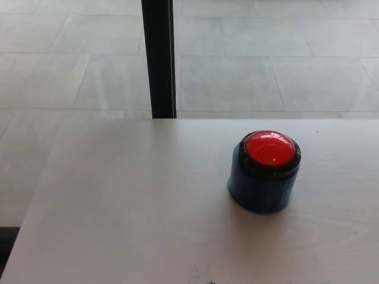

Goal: The robot uses its right hand to press the red button kept in the middle of the desk

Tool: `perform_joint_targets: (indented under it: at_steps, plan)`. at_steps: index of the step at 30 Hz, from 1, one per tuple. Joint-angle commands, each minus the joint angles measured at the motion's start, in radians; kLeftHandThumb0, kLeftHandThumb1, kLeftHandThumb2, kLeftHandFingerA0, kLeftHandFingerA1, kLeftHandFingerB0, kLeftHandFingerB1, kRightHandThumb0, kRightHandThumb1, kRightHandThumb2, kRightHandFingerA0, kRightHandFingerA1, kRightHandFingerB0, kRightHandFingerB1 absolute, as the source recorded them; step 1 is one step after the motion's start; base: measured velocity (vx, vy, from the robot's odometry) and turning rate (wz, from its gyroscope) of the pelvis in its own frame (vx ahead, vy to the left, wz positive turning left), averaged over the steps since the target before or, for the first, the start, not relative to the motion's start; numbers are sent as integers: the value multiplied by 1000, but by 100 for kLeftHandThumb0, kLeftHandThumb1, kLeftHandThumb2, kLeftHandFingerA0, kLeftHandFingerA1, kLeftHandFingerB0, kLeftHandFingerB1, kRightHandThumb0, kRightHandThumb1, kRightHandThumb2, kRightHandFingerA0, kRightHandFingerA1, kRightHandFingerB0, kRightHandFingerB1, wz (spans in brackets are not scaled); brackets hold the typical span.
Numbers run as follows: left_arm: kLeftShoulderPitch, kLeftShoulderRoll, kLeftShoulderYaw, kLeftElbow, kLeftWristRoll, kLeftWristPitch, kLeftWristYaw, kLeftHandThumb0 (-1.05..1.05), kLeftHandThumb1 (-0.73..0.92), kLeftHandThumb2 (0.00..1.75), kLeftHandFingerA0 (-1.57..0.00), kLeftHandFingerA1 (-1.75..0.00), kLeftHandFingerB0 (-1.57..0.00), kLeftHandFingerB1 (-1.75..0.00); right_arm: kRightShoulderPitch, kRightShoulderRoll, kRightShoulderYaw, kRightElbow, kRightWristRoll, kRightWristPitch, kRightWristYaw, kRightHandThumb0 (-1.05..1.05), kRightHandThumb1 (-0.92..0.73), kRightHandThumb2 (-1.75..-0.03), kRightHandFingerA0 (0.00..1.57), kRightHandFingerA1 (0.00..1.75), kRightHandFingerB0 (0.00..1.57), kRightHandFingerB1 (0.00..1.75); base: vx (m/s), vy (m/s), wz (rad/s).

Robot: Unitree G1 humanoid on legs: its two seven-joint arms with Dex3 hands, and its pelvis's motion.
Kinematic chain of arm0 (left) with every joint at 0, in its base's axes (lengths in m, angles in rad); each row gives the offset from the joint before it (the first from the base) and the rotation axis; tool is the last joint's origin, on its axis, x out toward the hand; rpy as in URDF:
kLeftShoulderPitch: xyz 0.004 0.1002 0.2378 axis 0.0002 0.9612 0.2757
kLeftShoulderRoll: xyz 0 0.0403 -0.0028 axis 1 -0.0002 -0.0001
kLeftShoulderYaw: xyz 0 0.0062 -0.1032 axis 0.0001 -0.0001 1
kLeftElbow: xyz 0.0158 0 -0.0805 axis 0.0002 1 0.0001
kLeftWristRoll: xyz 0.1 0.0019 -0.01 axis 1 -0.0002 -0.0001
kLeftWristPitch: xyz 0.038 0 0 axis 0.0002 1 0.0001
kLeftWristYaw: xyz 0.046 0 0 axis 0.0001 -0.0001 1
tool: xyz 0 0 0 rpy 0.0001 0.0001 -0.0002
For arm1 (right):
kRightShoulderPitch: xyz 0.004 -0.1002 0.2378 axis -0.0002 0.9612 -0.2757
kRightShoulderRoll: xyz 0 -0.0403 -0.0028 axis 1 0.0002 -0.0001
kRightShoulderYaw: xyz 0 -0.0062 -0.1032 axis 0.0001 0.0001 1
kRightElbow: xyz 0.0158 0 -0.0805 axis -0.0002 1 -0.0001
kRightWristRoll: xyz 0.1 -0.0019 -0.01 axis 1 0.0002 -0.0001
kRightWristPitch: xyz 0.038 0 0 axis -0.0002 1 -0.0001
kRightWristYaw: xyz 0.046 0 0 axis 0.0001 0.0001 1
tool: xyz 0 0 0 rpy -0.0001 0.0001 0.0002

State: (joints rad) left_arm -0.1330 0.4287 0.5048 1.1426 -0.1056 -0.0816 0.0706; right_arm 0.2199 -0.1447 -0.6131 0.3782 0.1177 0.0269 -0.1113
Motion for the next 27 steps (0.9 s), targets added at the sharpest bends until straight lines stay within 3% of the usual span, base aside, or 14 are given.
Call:
perform_joint_targets:
  at_steps: [1,2,3,4,5,6,7,8,16,18,19,20,21,27]
  plan:
    - [-27,44,74,56,-74,-52,65,-44,42,112,-49,-146,-52,-119,-26,26,-141,-95,177,94,-87,-62,-43,-55,115,82,60,51,0,0,0]
    - [-22,45,73,62,-72,-76,40,-43,40,117,-54,-150,-52,-119,-60,12,-166,-86,199,113,-97,-64,-31,-80,106,85,55,59,0,0,0]
    - [-25,48,69,64,-65,-66,45,-47,40,114,-67,-160,-50,-117,-75,4,-181,-100,211,130,-104,-64,-45,-55,99,72,57,48,0,0,0]
    - [-28,49,65,68,-60,-62,50,-48,40,115,-56,-144,-59,-118,-95,-9,-195,-97,216,137,-110,-68,-44,-57,92,68,57,47,0,0,0]
    - [-32,49,61,76,-53,-65,54,-47,40,113,-65,-152,-55,-116,-127,-29,-215,-80,220,130,-117,-67,-45,-57,92,68,56,48,0,0,0]
    - [-35,51,59,80,-50,-65,56,-47,41,112,-62,-149,-51,-114,-152,-43,-233,-89,230,134,-128,-68,-38,-88,86,76,49,59,0,0,0]
    - [-37,51,59,84,-50,-65,58,-47,41,112,-62,-149,-51,-114,-170,-52,-248,-106,238,160,-138,-68,-38,-88,86,76,49,59,0,0,0]
    - [-37,47,62,78,-52,-65,80,-46,40,110,-58,-154,-51,-116,-235,-109,-257,-88,206,167,-177,-67,-54,-57,88,75,52,49,0,0,0]
    - [-33,50,73,86,-65,-77,74,-45,40,113,-59,-154,-54,-117,-518,-300,-299,-10,174,252,-313,-45,-63,-66,93,60,61,50,0,0,0]
    - [-32,50,69,85,-64,-80,65,-45,41,114,-63,-155,-56,-119,-619,-363,-282,42,165,220,-317,-41,-45,-107,103,70,75,62,0,0,0]
    - [-32,50,70,85,-66,-81,62,-45,41,114,-63,-155,-56,-119,-641,-377,-277,57,162,214,-316,-41,-45,-107,103,70,75,62,0,0,0]
    - [-33,51,75,89,-71,-81,56,-42,40,113,-88,-164,-55,-113,-679,-393,-261,65,157,208,-313,-53,-45,-116,129,101,112,75,0,0,0]
    - [-35,54,77,95,-73,-76,56,-44,42,111,-77,-161,-54,-113,-746,-419,-231,76,151,195,-302,-53,-43,-116,136,120,112,87,0,0,0]
    - [-35,52,79,93,-80,-79,70,-40,41,112,-60,-153,-56,-116,-875,-453,-170,104,153,204,-291,-43,-42,-116,144,136,111,111,0,0,0]
